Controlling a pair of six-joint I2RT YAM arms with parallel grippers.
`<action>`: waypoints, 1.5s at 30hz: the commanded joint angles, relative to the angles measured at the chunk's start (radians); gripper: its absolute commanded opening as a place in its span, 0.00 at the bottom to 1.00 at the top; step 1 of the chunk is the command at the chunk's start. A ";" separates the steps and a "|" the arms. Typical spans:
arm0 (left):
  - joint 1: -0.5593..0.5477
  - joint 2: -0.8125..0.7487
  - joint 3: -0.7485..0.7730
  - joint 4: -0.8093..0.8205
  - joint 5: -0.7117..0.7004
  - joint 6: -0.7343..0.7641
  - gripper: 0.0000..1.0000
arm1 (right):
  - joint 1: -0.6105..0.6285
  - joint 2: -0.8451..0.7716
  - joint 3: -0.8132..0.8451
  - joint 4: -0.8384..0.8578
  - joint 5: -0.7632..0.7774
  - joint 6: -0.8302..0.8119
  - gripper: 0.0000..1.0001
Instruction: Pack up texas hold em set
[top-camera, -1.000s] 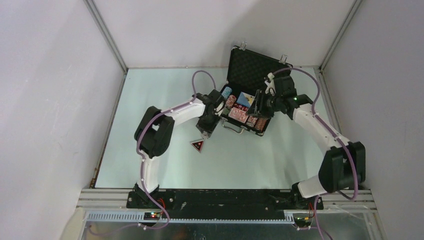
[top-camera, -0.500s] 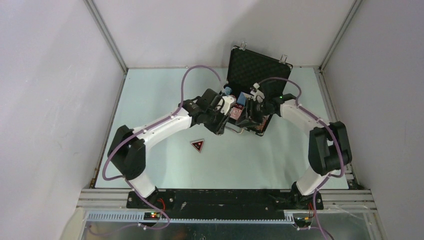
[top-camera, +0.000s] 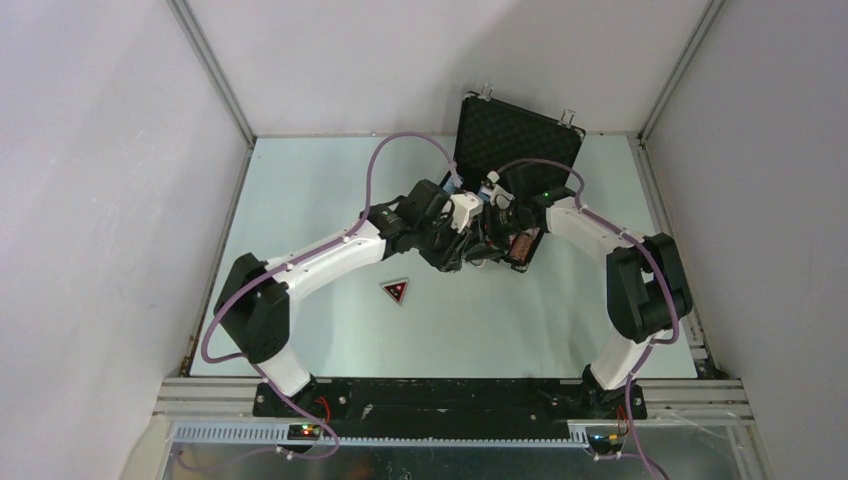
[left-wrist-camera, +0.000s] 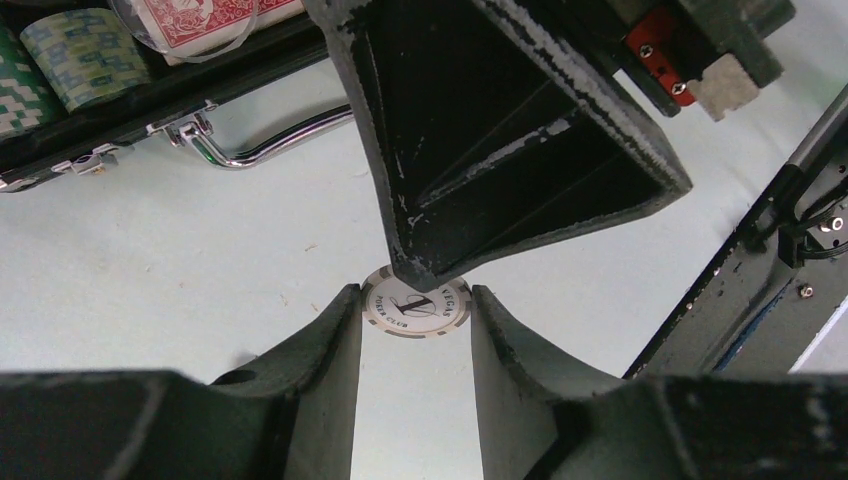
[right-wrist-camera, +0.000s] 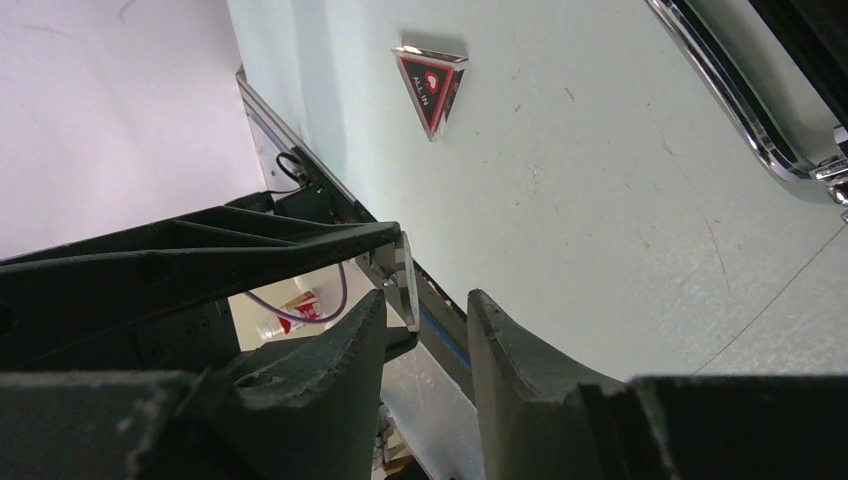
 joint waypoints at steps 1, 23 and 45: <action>-0.011 -0.007 0.030 0.032 0.020 0.030 0.34 | 0.010 0.017 0.040 0.021 -0.053 0.005 0.38; -0.012 -0.021 0.045 0.042 0.041 0.042 0.51 | -0.012 0.016 0.069 0.012 -0.041 -0.034 0.00; 0.017 -0.345 -0.166 0.127 -0.201 -0.148 0.85 | 0.002 -0.079 0.073 -0.075 0.428 -0.882 0.00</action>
